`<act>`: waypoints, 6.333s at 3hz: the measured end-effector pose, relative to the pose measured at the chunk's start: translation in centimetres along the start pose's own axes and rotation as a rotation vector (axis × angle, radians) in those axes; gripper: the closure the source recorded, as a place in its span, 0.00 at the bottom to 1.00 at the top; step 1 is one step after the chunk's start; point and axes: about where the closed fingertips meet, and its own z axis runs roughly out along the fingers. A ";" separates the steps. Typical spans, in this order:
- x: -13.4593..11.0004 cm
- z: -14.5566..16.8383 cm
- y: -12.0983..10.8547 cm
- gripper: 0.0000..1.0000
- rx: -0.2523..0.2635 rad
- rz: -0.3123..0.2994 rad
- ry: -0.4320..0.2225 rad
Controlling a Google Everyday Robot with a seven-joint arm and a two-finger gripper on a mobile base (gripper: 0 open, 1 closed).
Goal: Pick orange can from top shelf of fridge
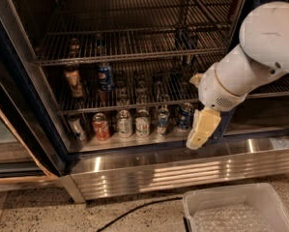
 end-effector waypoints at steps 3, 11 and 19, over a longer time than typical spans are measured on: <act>-1.7 7.0 0.1 0.00 0.028 0.150 -0.097; -7.1 17.5 -5.4 0.00 0.303 0.183 -0.603; -27.3 18.8 -9.7 0.00 0.262 0.279 -0.973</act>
Offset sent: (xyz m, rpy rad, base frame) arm 0.0163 0.0294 -0.0465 0.0989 -0.0075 -0.1641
